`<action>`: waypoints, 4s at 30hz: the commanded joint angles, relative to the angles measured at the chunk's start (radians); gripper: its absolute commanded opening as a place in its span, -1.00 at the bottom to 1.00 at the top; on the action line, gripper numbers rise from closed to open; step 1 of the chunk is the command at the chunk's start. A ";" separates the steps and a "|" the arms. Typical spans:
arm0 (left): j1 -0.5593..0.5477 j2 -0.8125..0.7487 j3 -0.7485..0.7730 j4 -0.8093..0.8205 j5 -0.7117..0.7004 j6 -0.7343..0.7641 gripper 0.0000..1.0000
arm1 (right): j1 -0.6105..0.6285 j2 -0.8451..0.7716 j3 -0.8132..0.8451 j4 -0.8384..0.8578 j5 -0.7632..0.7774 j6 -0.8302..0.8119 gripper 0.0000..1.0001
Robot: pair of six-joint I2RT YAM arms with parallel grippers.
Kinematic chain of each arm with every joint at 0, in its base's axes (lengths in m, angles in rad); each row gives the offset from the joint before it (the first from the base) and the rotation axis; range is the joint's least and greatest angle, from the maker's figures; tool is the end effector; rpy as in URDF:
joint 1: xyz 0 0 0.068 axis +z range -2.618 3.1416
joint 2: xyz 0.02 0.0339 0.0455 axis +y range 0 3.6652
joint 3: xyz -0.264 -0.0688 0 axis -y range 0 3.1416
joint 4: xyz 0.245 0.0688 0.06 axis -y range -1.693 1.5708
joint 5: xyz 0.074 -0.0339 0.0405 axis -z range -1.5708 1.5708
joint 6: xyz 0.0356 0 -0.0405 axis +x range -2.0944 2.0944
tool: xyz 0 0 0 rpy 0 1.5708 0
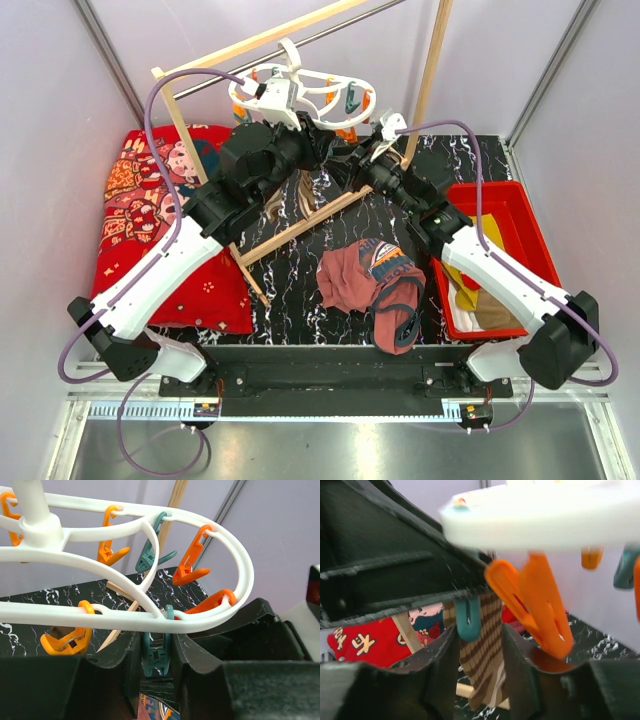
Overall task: Clip the socks to the hanger
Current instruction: Open the clamp at the hanger, then pick up the sock from the bin.
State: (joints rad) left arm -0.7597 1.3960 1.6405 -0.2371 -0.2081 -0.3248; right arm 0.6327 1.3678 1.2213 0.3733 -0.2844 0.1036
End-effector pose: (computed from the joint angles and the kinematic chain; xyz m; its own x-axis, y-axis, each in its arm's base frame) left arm 0.2270 -0.2055 0.4918 -0.1622 -0.2766 -0.9472 0.4984 0.8055 -0.3206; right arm 0.2548 0.1992 0.4200 0.0989 0.1956 -0.9757 -0.8026 0.5953 0.0380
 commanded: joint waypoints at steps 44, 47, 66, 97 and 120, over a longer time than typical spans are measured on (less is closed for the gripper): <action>-0.003 -0.011 -0.034 0.064 -0.010 0.049 -1.00 | -0.749 0.471 0.221 -0.961 0.183 0.140 0.24; -0.003 -0.009 -0.030 0.058 -0.011 0.050 -1.00 | -0.758 0.533 0.193 -0.933 0.177 0.159 0.22; -0.004 -0.006 -0.022 0.033 -0.010 0.043 -1.00 | -0.840 0.240 -0.146 -0.771 0.340 0.320 0.16; -0.001 0.014 -0.008 0.005 -0.028 0.056 -1.00 | -0.671 0.680 0.221 -0.901 0.336 0.044 -0.01; -0.001 0.000 0.010 -0.001 -0.014 0.040 -1.00 | -0.669 0.347 0.196 -0.939 0.298 0.117 -0.97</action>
State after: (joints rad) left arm -0.7609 1.4094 1.6085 -0.2481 -0.2317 -0.2852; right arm -0.0391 1.8248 1.4261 -0.5663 0.0334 0.1989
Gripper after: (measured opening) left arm 0.274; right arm 0.042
